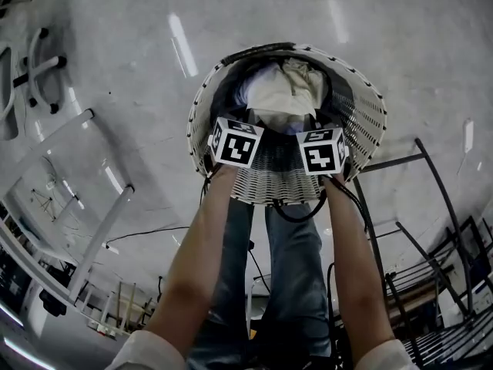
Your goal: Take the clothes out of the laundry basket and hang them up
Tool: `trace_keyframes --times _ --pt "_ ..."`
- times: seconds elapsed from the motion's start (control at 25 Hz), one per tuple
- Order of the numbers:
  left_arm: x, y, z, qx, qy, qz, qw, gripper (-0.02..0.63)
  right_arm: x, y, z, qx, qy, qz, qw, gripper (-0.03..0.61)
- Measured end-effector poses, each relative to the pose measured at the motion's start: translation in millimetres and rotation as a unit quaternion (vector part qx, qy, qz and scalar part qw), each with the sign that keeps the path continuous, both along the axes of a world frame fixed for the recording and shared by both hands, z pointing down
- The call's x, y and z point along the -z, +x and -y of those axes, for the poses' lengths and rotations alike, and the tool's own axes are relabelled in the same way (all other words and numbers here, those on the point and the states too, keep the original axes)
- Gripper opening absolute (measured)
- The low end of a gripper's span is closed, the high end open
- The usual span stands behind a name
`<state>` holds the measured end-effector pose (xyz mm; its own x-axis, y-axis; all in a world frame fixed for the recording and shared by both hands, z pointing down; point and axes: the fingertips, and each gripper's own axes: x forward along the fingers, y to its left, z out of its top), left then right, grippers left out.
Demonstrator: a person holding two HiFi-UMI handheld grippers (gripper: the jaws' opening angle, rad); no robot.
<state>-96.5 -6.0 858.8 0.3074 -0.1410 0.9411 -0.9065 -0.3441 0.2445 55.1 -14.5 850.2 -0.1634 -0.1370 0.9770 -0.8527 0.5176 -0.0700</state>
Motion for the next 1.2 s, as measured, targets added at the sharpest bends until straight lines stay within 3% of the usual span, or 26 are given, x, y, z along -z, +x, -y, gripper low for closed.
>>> trace_keyframes --times 0.44,1.2 --pt "36.9 -6.5 8.6 -0.008 0.019 0.0 0.9998 0.011 41.4 -6.2 9.6 -0.001 0.018 0.013 1.0 0.048" --pt "124.2 -16.8 18.6 -0.021 0.058 -0.016 0.998 0.011 130.4 -16.6 2.8 -0.05 0.045 0.052 0.996 0.048"
